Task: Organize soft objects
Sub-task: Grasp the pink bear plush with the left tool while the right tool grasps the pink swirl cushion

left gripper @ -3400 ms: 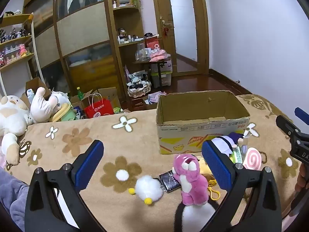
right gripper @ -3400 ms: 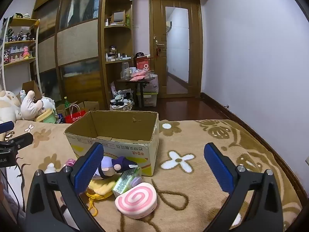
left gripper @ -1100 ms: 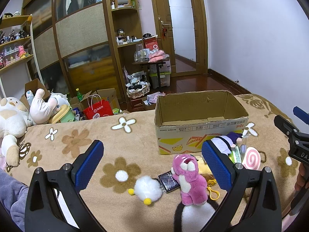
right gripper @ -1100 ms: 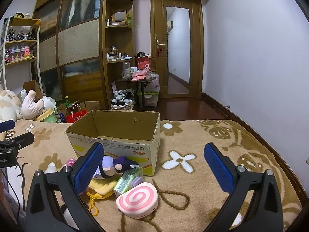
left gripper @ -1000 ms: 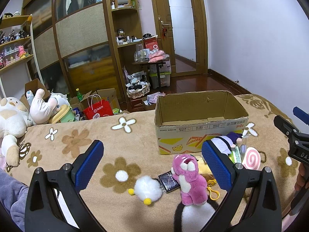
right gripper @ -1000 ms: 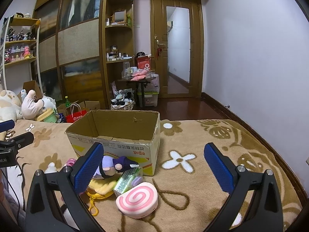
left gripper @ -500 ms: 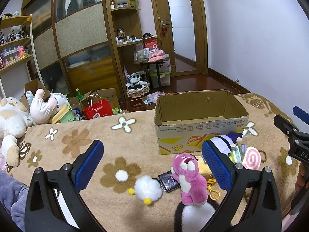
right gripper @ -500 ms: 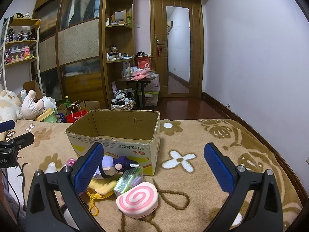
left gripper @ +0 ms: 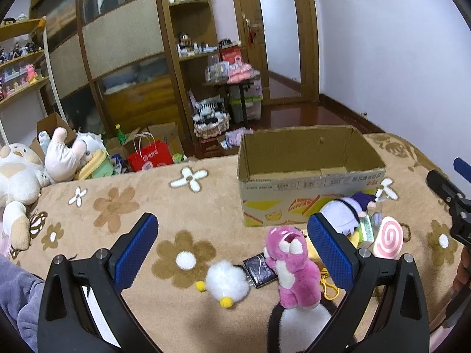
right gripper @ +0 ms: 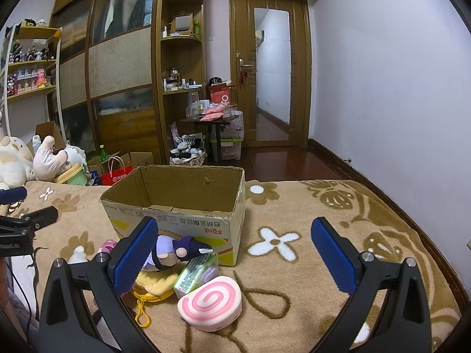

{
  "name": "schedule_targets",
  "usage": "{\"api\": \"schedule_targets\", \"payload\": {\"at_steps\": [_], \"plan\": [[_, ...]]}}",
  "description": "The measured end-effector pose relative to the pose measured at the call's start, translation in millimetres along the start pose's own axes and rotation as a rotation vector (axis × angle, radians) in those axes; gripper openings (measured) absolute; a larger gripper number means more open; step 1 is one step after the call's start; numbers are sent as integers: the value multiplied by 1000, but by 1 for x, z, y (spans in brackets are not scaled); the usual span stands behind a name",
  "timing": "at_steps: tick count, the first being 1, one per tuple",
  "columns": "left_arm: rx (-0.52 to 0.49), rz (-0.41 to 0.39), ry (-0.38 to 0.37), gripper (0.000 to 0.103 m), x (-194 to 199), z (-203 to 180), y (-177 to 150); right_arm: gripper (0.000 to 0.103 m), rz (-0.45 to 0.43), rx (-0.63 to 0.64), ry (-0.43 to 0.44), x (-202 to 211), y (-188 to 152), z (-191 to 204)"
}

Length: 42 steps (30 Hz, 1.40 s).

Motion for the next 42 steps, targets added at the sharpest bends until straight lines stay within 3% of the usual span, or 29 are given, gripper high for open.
{"api": "schedule_targets", "payload": {"at_steps": [4,12,20,25,32,39,42], "plan": [[-21,24,10,100,-13,-4,2,103,32,8,-1,-6,-6,4],[-24,135,-56,100,-41,-15,-6,103,133,3,3,-30,-13,5],[-24,258,-121,100,-73,-35,-15,103,369,-96,119,-72,-40,1],[-52,329,-133,100,-92,-50,-26,103,470,-95,113,-88,-60,-1],[-115,413,-156,100,-104,-70,-43,92,564,-69,81,-102,-80,0],[-124,502,-192,100,-115,-77,-60,66,632,-59,95,-107,-92,4],[-116,527,-208,100,-119,-79,-65,61,643,-39,101,-107,-95,10]]}}
Point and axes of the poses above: each gripper's, at about its wrist camera, not at the fingertips, and x roughly against the way its jaws point, z to its left, y to its top, the point moved 10 cm from there along -x, roughly the way its jaws point, and after that the axes turned 14 degrees about z, right-handed, at the moved point
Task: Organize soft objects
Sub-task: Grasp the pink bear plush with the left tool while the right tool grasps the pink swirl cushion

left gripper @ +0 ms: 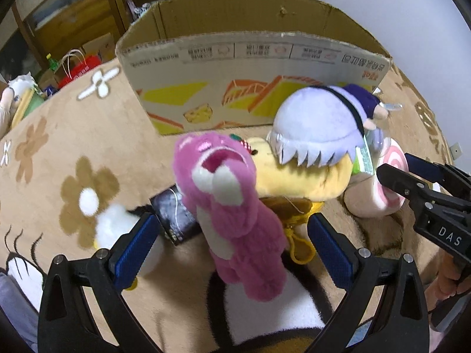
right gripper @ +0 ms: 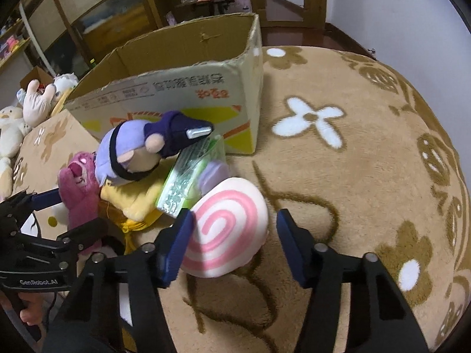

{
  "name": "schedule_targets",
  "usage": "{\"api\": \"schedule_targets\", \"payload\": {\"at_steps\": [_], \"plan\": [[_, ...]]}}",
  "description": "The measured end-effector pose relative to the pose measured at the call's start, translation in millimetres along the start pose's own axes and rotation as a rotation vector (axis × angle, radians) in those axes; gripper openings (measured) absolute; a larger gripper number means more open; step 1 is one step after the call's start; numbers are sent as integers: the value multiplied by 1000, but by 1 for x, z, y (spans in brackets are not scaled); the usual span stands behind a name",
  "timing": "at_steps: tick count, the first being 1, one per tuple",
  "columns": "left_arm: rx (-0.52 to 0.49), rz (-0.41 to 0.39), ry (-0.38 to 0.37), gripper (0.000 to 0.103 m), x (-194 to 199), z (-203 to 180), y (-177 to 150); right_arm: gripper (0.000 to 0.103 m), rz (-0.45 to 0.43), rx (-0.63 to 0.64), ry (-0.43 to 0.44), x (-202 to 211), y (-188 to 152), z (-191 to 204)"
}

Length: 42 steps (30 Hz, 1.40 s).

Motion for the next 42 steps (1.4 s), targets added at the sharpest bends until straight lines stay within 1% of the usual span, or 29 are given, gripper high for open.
{"api": "schedule_targets", "payload": {"at_steps": [2,3,4,5,6,7,8,10,12,19,25,27,31,33,36,40,42], "plan": [[3,15,-9,97,-3,0,-2,59,16,9,2,-4,-2,2],[5,25,-16,91,-5,-2,-4,55,21,11,4,-5,-2,3],[6,38,-24,85,-7,-2,-5,54,26,15,6,-7,-2,4],[8,50,-34,82,-9,-3,-6,51,28,18,2,-7,-3,4],[7,57,-41,77,-11,-3,-7,49,29,21,-3,-8,-3,4],[7,64,-46,71,-13,-3,-9,48,30,23,-6,-7,-3,5],[7,66,-51,68,-14,-3,-9,47,32,27,-12,-7,-4,5],[9,77,-74,54,-15,-2,-11,46,34,33,-20,-8,-4,6],[16,92,-92,48,-18,-2,-13,45,32,33,-20,-9,-4,6],[21,82,-96,46,-16,-2,-13,45,33,29,-6,-9,-5,7],[2,73,-57,46,-15,-7,-18,44,31,35,-18,-7,-6,7],[-10,70,-41,44,-14,-8,-18,41,26,38,-20,-6,-7,8],[1,62,-48,43,-10,-9,-17,39,23,36,-8,-4,-8,8],[8,54,-30,42,-7,-6,-19,33,23,31,-2,-2,-9,7],[25,44,-20,42,-1,-1,-22,29,18,29,-13,4,-10,5],[32,3,-16,42,13,1,-24,27,-8,30,-17,12,-10,4],[34,-24,-17,42,21,1,-23,24,-26,28,-19,16,-10,4]]}}
Point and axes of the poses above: each gripper's, at about its wrist camera, not at the fingertips, and x roughly against the way its jaws point, z to its left, y to its top, the point moved 10 cm from there along -x, roughly the way its jaws point, and after that the axes turned 14 degrees about z, right-handed, at the moved point
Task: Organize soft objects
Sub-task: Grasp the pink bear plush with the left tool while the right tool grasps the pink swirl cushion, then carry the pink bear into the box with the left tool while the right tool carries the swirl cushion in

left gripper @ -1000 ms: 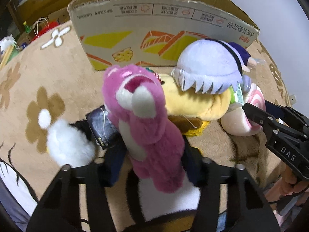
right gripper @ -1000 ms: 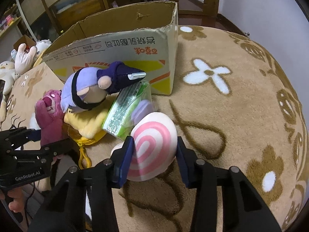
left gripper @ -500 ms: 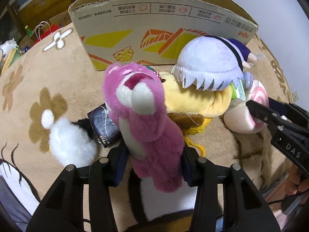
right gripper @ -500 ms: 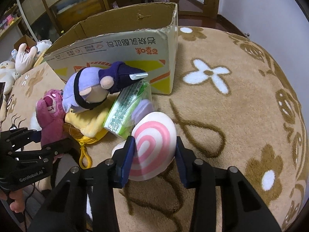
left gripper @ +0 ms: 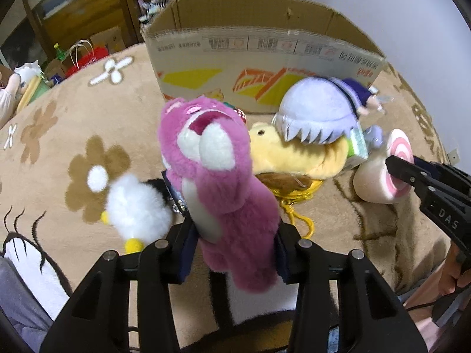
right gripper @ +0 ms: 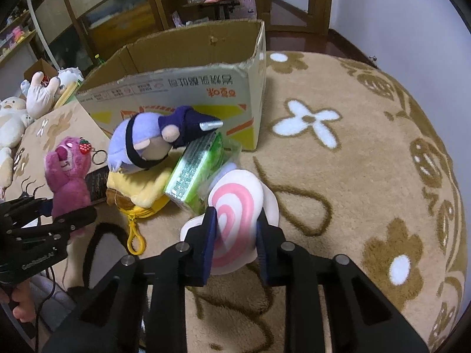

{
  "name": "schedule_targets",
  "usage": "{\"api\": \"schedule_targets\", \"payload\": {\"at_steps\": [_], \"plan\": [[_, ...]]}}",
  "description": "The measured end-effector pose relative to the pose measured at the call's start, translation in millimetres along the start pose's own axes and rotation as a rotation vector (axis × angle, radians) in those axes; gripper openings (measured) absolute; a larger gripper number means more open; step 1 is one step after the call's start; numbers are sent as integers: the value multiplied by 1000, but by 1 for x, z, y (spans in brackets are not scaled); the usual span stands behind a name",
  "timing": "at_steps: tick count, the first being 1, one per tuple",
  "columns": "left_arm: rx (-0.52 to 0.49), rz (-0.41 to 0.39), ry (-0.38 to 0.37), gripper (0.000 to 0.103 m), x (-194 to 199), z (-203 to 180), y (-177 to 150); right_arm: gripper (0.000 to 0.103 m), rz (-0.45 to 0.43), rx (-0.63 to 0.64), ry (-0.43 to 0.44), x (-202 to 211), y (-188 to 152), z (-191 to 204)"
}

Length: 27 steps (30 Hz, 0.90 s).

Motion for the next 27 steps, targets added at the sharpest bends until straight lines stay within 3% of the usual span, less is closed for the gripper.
{"api": "schedule_targets", "payload": {"at_steps": [10,22,27], "plan": [[2,-207,37,43,60,6,3,21,-196,49,7,55,3,12],[-83,-480,155,43,142,-9,9,21,-538,113,-15,143,11,34],[-77,-558,172,43,166,-12,23,21,-610,111,3,163,27,36]]}}
Point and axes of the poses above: each gripper's, at about its wrist camera, not at the fingertips, and x roughly against the way its jaws point, z to its left, y to its top, the point moved 10 cm from there along -x, roughly the way its jaws point, and after that the axes turned 14 degrees about z, right-handed, at the moved point
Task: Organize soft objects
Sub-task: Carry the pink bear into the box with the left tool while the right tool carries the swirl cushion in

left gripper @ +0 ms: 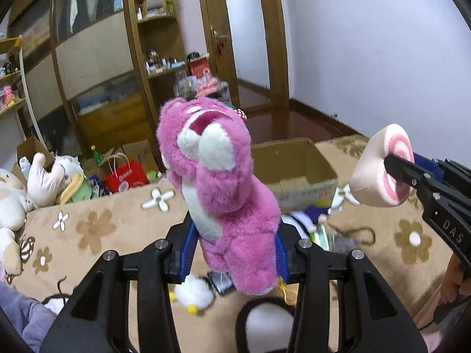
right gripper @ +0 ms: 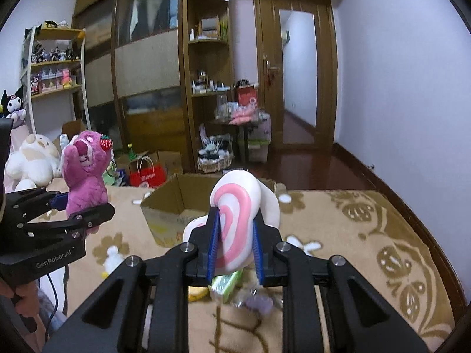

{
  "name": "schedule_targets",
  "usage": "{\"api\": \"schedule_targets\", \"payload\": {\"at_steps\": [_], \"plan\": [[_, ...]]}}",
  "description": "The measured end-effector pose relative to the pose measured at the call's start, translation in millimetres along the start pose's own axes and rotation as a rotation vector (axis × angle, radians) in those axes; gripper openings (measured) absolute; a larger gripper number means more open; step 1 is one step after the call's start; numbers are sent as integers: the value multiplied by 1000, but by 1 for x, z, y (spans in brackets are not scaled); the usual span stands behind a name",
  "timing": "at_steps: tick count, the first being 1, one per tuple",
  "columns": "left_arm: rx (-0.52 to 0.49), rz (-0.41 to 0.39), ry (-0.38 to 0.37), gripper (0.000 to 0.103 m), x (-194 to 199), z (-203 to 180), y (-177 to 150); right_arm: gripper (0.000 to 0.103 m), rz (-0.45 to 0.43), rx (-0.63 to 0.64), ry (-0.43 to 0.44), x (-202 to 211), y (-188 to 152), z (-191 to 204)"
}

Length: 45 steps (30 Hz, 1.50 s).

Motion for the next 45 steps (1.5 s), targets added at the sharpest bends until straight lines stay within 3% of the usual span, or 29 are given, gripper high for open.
{"api": "schedule_targets", "payload": {"at_steps": [6,19,32,37,45], "plan": [[-16,-46,15,43,-4,1,29,21,-29,4,-7,-6,18,-3],[-41,-43,3,43,-52,-3,75,22,-43,30,4,-55,57,-4],[21,91,-74,43,-127,1,67,22,31,42,38,-116,45,-9],[-16,145,-85,44,-151,-5,60,23,48,21,-2,-131,35,-21],[-54,177,-87,46,-165,-13,53,28,72,-7,64,-146,27,-24]]}}
Point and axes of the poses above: each gripper's, at about its wrist camera, not at the fingertips, and x roughly against the way its jaws point, z to its left, y to its top, the point moved 10 cm from there along -x, roughly the way its jaws point, and after that the axes turned 14 degrees about z, right-handed, at the moved point
